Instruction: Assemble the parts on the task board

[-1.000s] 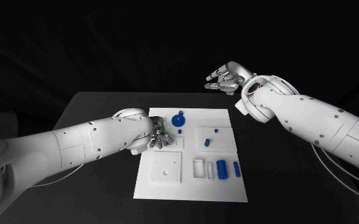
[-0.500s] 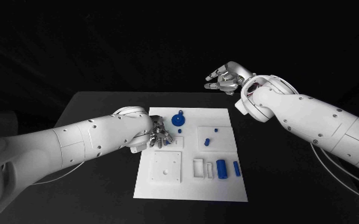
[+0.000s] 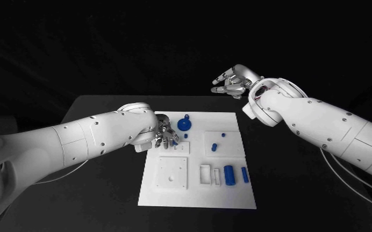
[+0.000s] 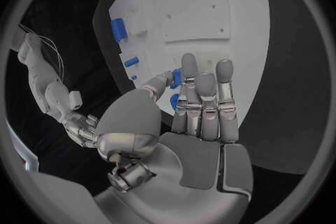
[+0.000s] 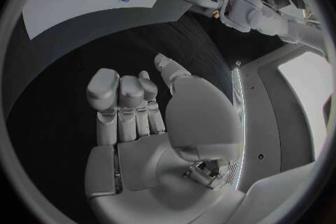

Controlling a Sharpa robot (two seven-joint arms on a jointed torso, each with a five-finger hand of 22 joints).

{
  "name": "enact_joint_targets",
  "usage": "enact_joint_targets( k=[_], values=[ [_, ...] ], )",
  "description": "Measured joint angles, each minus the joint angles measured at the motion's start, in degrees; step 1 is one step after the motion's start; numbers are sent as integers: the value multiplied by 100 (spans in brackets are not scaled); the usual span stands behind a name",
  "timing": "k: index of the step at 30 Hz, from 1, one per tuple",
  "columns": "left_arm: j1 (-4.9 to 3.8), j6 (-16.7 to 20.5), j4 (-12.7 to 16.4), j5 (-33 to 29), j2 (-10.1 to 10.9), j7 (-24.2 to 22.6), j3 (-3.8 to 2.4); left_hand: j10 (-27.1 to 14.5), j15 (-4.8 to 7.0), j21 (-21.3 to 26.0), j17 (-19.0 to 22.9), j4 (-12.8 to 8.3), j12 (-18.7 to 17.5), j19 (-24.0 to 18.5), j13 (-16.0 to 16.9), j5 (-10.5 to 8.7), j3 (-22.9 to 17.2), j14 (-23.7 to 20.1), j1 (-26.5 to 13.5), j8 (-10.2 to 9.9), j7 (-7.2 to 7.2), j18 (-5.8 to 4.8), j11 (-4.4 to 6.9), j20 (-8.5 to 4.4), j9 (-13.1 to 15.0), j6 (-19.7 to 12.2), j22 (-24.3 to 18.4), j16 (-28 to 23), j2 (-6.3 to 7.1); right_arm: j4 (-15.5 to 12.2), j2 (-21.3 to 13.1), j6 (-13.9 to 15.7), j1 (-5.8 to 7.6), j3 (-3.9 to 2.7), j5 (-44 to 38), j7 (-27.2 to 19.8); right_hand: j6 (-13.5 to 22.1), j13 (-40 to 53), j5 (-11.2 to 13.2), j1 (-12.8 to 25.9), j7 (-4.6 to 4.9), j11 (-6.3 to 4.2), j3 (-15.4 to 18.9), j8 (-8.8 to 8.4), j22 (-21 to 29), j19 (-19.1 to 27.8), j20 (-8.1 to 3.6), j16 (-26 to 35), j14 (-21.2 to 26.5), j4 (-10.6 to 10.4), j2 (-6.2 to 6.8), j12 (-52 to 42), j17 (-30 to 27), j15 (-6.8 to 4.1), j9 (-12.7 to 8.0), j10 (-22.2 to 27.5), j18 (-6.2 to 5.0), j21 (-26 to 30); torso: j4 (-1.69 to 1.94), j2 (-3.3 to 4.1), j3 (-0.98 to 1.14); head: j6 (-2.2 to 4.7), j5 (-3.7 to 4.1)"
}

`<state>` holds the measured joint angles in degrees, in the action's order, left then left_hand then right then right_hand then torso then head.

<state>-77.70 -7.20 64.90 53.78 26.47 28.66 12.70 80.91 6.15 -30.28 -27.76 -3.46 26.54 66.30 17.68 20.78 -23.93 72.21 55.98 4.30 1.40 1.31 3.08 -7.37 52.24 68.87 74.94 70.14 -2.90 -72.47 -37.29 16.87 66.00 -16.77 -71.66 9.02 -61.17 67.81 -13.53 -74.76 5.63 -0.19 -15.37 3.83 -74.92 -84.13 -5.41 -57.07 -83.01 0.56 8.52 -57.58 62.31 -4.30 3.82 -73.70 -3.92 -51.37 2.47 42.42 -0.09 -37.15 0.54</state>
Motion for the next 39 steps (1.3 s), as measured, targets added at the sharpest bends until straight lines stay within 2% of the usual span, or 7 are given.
enact_joint_targets(
  k=[11,19,32,39],
  values=[
    [-53,-451,-196,-31,-166,7,-3,-18,-3,-66,0,-13,66,-39,28,-1,-14,2,4,0,0,0,18,-1,16,0,-1,67,80,23,30,-55,0,0,0,16,0,0,0,0,0,-21,-15,0,0,0,0,0,0,16,0,0,0,0,0,21,-1,0,10,1,-1,-43,13],
    [-67,-621,-273,108,-250,15,13,-18,-4,-86,14,-14,80,-39,32,-9,-15,2,13,0,0,0,18,-1,16,0,-1,86,85,25,34,-77,0,1,0,22,0,0,0,0,0,-21,-15,0,1,0,0,0,0,15,0,0,0,0,0,21,0,0,11,-9,-3,-68,5],
    [-64,-578,-224,301,-233,56,37,-16,-5,-86,36,-16,79,-39,31,1,-13,3,16,-9,0,0,16,-1,9,0,-2,86,82,5,26,-88,0,1,0,26,0,1,0,0,-1,-21,-15,0,1,0,0,0,0,15,0,0,0,0,0,21,0,0,21,-16,-18,-80,-5],
    [-17,-518,-214,339,-225,63,39,-15,-6,-86,35,-17,79,-39,30,1,-12,3,23,-15,0,0,15,-1,6,0,-2,86,75,4,30,-90,-1,1,0,26,0,1,0,0,-1,-21,-15,0,1,0,0,0,0,15,0,0,0,0,0,21,0,0,16,-15,-18,-76,-9]
  ],
)
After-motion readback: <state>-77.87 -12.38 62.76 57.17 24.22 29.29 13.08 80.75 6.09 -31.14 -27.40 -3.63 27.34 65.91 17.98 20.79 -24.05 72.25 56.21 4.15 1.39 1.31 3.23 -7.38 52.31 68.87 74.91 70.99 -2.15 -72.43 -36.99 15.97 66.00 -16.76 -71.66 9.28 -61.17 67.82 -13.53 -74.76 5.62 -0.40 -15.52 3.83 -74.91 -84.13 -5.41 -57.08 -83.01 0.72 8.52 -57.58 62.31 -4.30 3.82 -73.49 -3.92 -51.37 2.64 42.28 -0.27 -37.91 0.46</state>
